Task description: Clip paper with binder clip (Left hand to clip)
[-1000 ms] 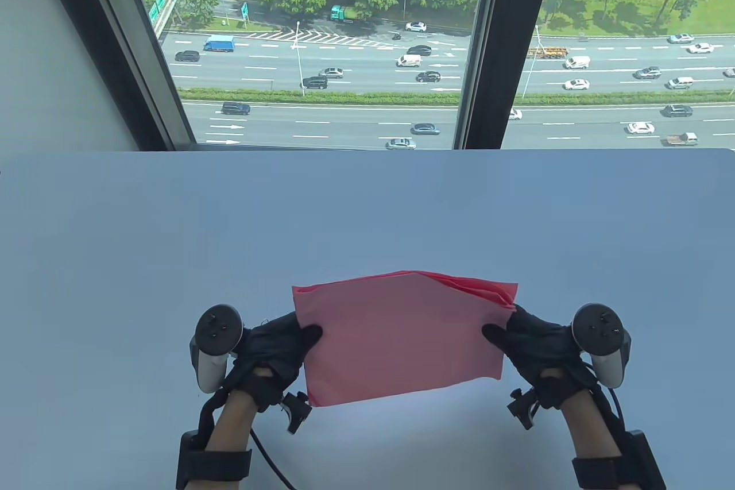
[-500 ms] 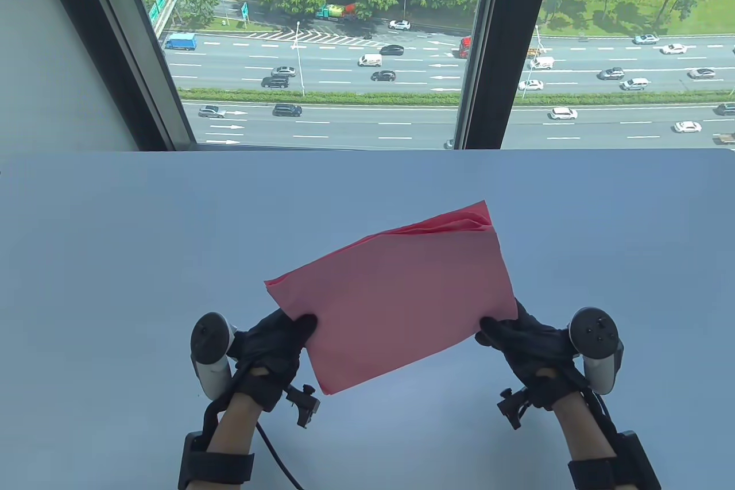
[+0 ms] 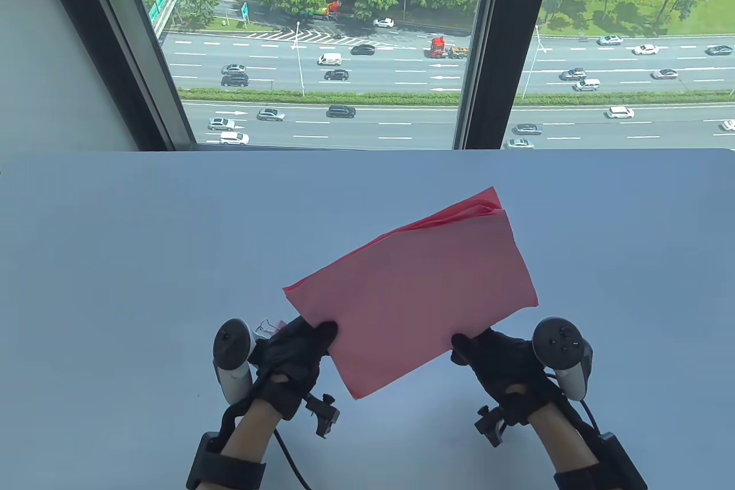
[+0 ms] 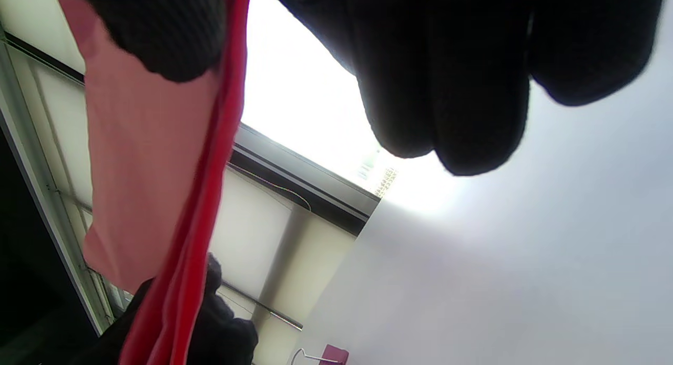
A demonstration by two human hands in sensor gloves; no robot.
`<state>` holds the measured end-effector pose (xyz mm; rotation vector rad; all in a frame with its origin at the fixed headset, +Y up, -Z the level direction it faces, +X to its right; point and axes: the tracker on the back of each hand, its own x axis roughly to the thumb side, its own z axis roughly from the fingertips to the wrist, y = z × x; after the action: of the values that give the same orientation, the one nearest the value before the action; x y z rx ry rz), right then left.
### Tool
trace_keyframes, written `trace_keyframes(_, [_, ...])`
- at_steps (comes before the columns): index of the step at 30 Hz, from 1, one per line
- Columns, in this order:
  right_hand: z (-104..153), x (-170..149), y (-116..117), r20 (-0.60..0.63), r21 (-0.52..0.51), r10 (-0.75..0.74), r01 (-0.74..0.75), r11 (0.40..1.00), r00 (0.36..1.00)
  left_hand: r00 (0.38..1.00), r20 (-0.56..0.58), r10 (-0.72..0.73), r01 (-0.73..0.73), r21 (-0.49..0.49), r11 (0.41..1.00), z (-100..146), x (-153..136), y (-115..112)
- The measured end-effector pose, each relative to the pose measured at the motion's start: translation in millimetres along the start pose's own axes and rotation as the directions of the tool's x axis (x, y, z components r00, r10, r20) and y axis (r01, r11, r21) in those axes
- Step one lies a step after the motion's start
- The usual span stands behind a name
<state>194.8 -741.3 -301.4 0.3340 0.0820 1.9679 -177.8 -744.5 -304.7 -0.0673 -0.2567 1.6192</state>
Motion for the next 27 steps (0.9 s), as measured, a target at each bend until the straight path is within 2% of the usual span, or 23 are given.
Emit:
trace_keyframes(8, [1, 9, 21, 0.049, 0.078, 0.082, -0.086, 0.993, 0.995, 1.000, -0.003, 0.001, -0.001, -0.013, 1.000, 0, -2, -4])
trace_keyframes(12, [1, 10, 18, 0.076, 0.028, 0.074, -0.076, 0.997, 0.994, 1.000, -0.022, 0.009, -0.010, -0.050, 0.999, 0, -6, -8])
trace_keyframes(15, [2, 9, 9, 0.093, -0.035, -0.013, 0.016, 0.999, 0.996, 1.000, -0.019, -0.019, 0.017, -0.108, 0.994, -1, -7, -15])
trace_keyframes(17, [1, 7, 5, 0.098, -0.055, -0.145, 0.151, 0.987, 0.985, 0.998, -0.016, -0.057, 0.055, -0.125, 0.991, -1, -8, -20])
trace_keyframes(19, [2, 5, 3, 0.094, -0.088, -0.285, 0.293, 0.952, 0.954, 0.998, -0.012, -0.061, 0.059, -0.147, 0.987, -2, -9, -24])
trace_keyframes(23, [2, 2, 0, 0.099, -0.113, -0.445, 0.454, 0.884, 0.890, 0.996, 0.010, -0.084, 0.084, -0.194, 0.977, -3, -4, -28])
trace_keyframes(25, [1, 1, -4, 0.104, -0.124, -0.445, 0.455, 0.882, 0.890, 0.993, 0.013, -0.114, 0.113, -0.239, 0.964, -3, 0, -27])
trace_keyframes(27, [1, 0, -9, 0.100, -0.139, -0.379, 0.390, 0.910, 0.920, 0.985, 0.039, -0.167, 0.172, -0.223, 0.960, -3, 6, -21])
